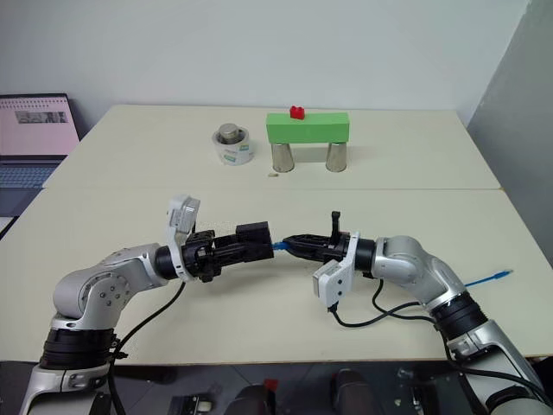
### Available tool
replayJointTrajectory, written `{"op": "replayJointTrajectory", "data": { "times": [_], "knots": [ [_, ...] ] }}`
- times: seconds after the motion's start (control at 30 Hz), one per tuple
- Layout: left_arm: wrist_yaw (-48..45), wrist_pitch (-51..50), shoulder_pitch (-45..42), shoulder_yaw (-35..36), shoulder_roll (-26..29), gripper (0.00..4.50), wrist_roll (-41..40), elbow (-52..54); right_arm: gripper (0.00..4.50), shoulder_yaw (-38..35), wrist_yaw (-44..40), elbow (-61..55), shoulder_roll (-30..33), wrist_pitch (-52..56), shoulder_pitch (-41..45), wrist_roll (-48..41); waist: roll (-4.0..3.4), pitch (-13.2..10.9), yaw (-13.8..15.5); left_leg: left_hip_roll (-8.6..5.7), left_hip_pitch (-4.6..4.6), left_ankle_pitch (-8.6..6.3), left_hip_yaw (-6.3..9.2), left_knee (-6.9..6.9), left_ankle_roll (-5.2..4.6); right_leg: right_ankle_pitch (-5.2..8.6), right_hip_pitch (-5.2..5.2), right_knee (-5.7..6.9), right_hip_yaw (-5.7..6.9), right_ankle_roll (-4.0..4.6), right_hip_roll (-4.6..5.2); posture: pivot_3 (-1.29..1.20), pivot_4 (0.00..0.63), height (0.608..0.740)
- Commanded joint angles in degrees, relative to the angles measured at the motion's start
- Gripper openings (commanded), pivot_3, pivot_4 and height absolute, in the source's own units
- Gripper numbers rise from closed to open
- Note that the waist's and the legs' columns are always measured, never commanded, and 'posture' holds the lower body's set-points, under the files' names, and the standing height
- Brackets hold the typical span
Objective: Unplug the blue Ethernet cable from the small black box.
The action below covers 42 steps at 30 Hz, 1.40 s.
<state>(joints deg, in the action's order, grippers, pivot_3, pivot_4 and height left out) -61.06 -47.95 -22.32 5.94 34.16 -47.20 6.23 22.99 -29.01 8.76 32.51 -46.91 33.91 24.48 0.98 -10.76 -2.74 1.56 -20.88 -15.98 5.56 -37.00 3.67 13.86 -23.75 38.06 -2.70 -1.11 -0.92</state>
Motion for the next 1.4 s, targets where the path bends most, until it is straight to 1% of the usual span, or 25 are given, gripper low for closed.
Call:
{"op": "replayJointTrajectory", "data": {
  "times": [0.03, 0.07, 0.13, 0.17, 0.23, 0.3, 0.37, 0.4, 0.47, 0.57, 0.67, 0.7, 0.73, 0.77, 0.83, 0.9, 1.03, 1.2, 1.4],
  "knots": [
    [-0.37, 0.89, -1.43, 0.31, 0.64, 0.82, 0.04, 0.88, 0.12, -1.81, 2.32, -2.27, -0.29, -2.50, 1.03, 1.40, 0.00, 0.00, 0.01, 0.00, 0.00, 0.00, 0.00, 0.00, 0.00, 0.00, 0.00, 0.00, 0.00, 0.00, 0.00, 0.00, 0.150, 0.740],
    [-0.50, 0.94, -1.54, 0.27, 0.65, 0.81, 0.13, 0.76, 0.12, -1.71, 2.22, -2.40, -0.11, -2.75, 0.99, 1.43, 0.00, 0.00, 0.01, 0.00, 0.00, 0.00, 0.00, 0.00, 0.00, 0.00, 0.00, 0.01, 0.00, 0.00, 0.00, 0.00, 0.150, 0.740],
    [-0.94, 1.16, -1.80, -0.01, 0.75, 0.80, 0.49, 0.51, 0.12, -1.40, 0.86, -3.33, 0.34, -2.88, 0.53, -1.65, 0.00, 0.00, 0.00, 0.00, 0.00, 0.00, 0.00, 0.00, 0.00, 0.00, 0.00, 0.01, 0.00, 0.00, 0.00, 0.00, 0.150, 0.740],
    [-1.31, 1.70, -1.97, -0.45, 0.89, 0.80, 1.18, 0.36, 0.82, -1.33, 0.05, -4.00, 0.63, -2.63, 0.30, -3.48, 0.00, 0.00, 0.00, 0.00, 0.00, 0.00, 0.00, 0.00, 0.00, 0.00, 0.00, 0.00, 0.00, 0.01, 0.00, 0.00, 0.150, 0.740],
    [-1.89, 2.65, -2.26, -1.23, 0.98, 0.80, 2.25, 0.11, 1.10, -1.03, -2.00, -4.85, 1.43, -1.63, 0.05, -6.18, 0.00, 0.00, 0.00, 0.00, 0.00, 0.00, 0.00, 0.00, 0.00, -0.02, 0.00, -0.01, 0.00, 0.03, 0.00, 0.00, 0.150, 0.740],
    [-2.54, 3.09, -2.74, -2.05, 1.03, 0.80, 2.78, -0.24, 1.58, -0.56, -5.26, -6.48, 3.19, 0.03, -0.60, -8.98, 0.00, 0.00, 0.02, 0.00, 0.00, 0.00, 0.00, 0.00, 0.00, -0.03, 0.00, 0.00, -0.01, 0.06, 0.00, 0.00, 0.150, 0.740],
    [-3.65, 3.48, -3.58, -2.96, 1.20, 0.80, 3.34, -0.90, 1.94, -0.21, -9.13, -8.97, 5.77, 2.46, -2.09, -11.69, 0.00, 0.00, 0.10, -0.01, 0.00, 0.00, 0.01, 0.00, 0.00, -0.03, 0.03, -0.02, 0.00, 0.05, 0.00, 0.00, 0.150, 0.740],
    [-4.37, 4.02, -4.13, -3.43, 1.31, 0.80, 3.84, -1.37, 2.11, -0.06, -11.32, -10.62, 7.32, 4.41, -3.22, -13.40, 0.00, 0.00, 0.16, -0.01, 0.00, 0.00, 0.02, -0.01, 0.00, -0.03, 0.04, -0.02, 0.01, 0.05, 0.00, 0.00, 0.150, 0.740],
    [-6.39, 5.47, -5.16, -4.52, 1.79, 0.80, 5.04, -2.29, 2.54, -0.26, -15.93, -15.77, 10.11, 11.97, -6.26, -19.34, 0.00, 0.00, 0.67, -0.04, 0.00, 0.00, 0.05, -0.01, -0.01, -0.02, 0.06, -0.05, 0.02, 0.03, 0.01, 0.00, 0.150, 0.740],
    [-9.25, 7.56, -6.34, -5.55, 2.06, 0.80, 6.29, -3.69, 2.55, -2.06, -19.64, -24.52, 11.76, 28.99, -9.73, -30.17, 0.00, 0.00, 0.89, -0.03, -0.01, -0.01, 0.06, -0.01, -0.01, 0.00, 0.06, -0.05, 0.04, 0.04, 0.01, 0.00, 0.150, 0.740],
    [-13.33, 10.38, -7.87, -6.97, 2.28, 0.80, 7.67, -5.57, 2.55, -5.39, -17.91, -34.44, 12.78, 54.56, -11.19, -50.31, 0.00, 0.00, 0.71, -0.02, 0.01, 0.00, 0.07, -0.01, -0.01, 0.03, 0.06, 0.00, 0.03, 0.00, 0.00, 0.00, 0.150, 0.740],
    [-14.31, 10.94, -8.34, -7.35, 2.31, 0.80, 8.10, -6.22, 2.55, -6.44, -17.53, -36.43, 12.93, 60.52, -11.08, -54.84, -0.01, 0.00, 0.73, 0.00, 0.02, 0.00, 0.07, -0.03, -0.01, 0.04, 0.06, 0.03, 0.04, 0.01, -0.01, 0.00, 0.150, 0.740],
    [-16.02, 12.07, -9.28, -8.09, 2.07, 0.80, 8.64, -7.36, 2.55, -7.96, -15.78, -36.75, 11.62, 65.76, -10.07, -61.05, 0.00, 0.00, 0.75, 0.00, 0.02, 0.00, 0.08, -0.04, -0.01, 0.04, 0.06, 0.05, 0.05, 0.01, -0.01, 0.00, 0.150, 0.740],
    [-17.22, 12.88, -9.95, -8.60, 1.87, 0.80, 9.03, -8.20, 2.55, -9.21, -14.56, -36.93, 10.52, 69.40, -9.28, -65.01, 0.00, 0.00, 0.76, 0.00, 0.03, 0.00, 0.10, -0.05, -0.01, 0.04, 0.07, 0.04, 0.08, 0.01, -0.01, 0.00, 0.150, 0.740],
    [-19.05, 14.03, -10.82, -9.48, 1.77, 0.80, 9.83, -9.41, 2.55, -11.10, -12.66, -37.01, 8.88, 75.05, -8.07, -69.62, 0.00, 0.00, 0.78, 0.00, 0.05, 0.00, 0.12, -0.06, -0.02, 0.03, 0.11, 0.03, 0.11, 0.01, -0.02, 0.00, 0.150, 0.740],
    [-20.26, 14.95, -11.25, -10.07, 1.52, 0.80, 10.47, -10.19, 2.55, -11.65, -12.37, -36.63, 8.25, 79.45, -7.50, -71.03, 0.00, 0.00, 0.81, -0.01, 0.04, 0.00, 0.13, -0.05, -0.02, 0.03, 0.10, 0.01, 0.12, 0.02, -0.02, 0.00, 0.150, 0.740],
    [-21.14, 15.93, -11.46, -10.30, 0.74, 0.80, 10.61, -10.43, 2.55, -11.96, -11.46, -33.62, 4.83, 85.99, -5.93, -73.97, 0.00, 0.00, 0.78, -0.01, -0.04, -0.01, 0.10, -0.02, -0.03, 0.04, 0.06, -0.09, 0.12, 0.01, -0.02, 0.00, 0.150, 0.740],
    [-21.78, 16.26, -10.78, -10.20, 0.68, 0.80, 10.92, -9.51, 2.55, -11.76, -13.41, -32.27, 2.86, 90.75, -4.73, -74.73, 0.00, 0.00, 0.82, 0.00, -0.15, -0.01, 0.10, 0.00, -0.03, 0.05, -0.04, -0.09, 0.12, 0.00, -0.02, 0.00, 0.150, 0.740],
    [-21.58, 16.28, -10.47, -9.84, 0.77, 0.80, 10.73, -8.89, 2.55, -11.95, -14.84, -31.34, 0.86, 93.75, -4.44, -74.41, 0.00, 0.00, 0.80, 0.00, -0.14, -0.01, 0.10, -0.01, -0.03, 0.05, -0.05, -0.08, 0.12, 0.00, -0.02, 0.00, 0.150, 0.740]
  ]
}}
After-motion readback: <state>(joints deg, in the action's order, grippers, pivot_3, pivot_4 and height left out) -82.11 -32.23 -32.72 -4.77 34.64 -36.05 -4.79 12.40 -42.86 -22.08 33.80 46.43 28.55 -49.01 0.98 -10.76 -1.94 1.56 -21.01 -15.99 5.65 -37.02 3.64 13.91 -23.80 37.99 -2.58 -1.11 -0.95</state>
